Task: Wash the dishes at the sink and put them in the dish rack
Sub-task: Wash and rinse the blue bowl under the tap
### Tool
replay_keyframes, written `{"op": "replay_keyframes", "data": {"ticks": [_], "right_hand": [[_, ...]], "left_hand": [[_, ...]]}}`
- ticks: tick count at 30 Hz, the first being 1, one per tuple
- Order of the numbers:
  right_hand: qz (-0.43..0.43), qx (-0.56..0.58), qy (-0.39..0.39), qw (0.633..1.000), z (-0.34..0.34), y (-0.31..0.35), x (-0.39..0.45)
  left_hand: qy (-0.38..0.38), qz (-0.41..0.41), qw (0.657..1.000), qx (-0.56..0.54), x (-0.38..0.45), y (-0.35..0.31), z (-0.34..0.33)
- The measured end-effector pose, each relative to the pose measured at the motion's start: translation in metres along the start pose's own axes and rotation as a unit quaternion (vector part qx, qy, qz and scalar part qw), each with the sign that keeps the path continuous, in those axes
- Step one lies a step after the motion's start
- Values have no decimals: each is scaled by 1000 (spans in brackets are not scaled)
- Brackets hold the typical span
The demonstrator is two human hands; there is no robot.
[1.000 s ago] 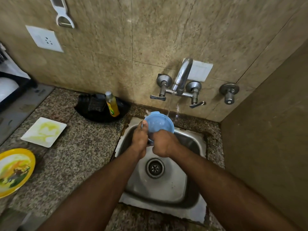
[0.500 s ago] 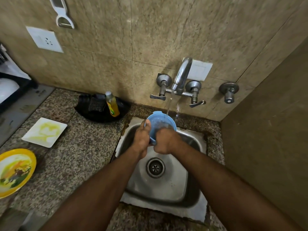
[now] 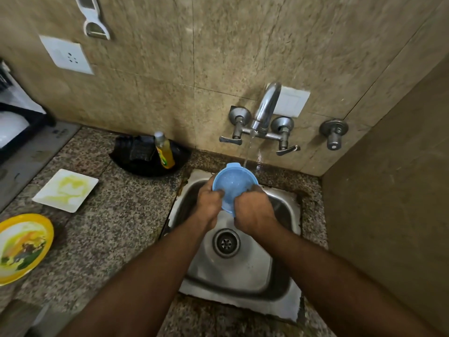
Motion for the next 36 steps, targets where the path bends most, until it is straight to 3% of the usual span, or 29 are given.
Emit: {"op": "replay_keyframes", "data": {"ticks": [4,6,10,13,18,20,25,29,33,36], "right_hand": [[-7,-143,42,989,-11,3,10],[-4,-160,53,986,-12,4,13],[59,-89,59,993,-9,16,10],[33,19,30,999,-4,6,-2],[94,-1,-30,995,-8,4,-5],[114,-4,-35,993,-14,-1,-5],[67,-40,-64,995,-9,-29,5],[51,26,-85,995,-9,-18,12],[64,107,-187,974,-7,-13,-9],[30,136,-95,986,-44,-16,0]], "left_hand": [[24,-12,1000,-15,-1,-12,-8],[13,-10,1000,5,-1,-16,-4],[-29,37,998,45,8,-6,-1],[-52,99,992,51,20,14,6],[-117,130,979,105,6,20,16],[-98,153,978,106,1,24,12],[3,158,986,63,6,25,-10],[-41,130,987,87,27,7,1],[-42,108,981,152,30,-2,17],[0,99,982,159,22,4,9]]}}
Point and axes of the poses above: each hand's wrist, its own x-axis towards the middle knuckle, its own z-axis out of the back of the hand, y = z × x, the point moved 9 cm from there along x, towards the middle knuckle, and after that the axes turned 6 degrees about z, right-handed, at the moved point
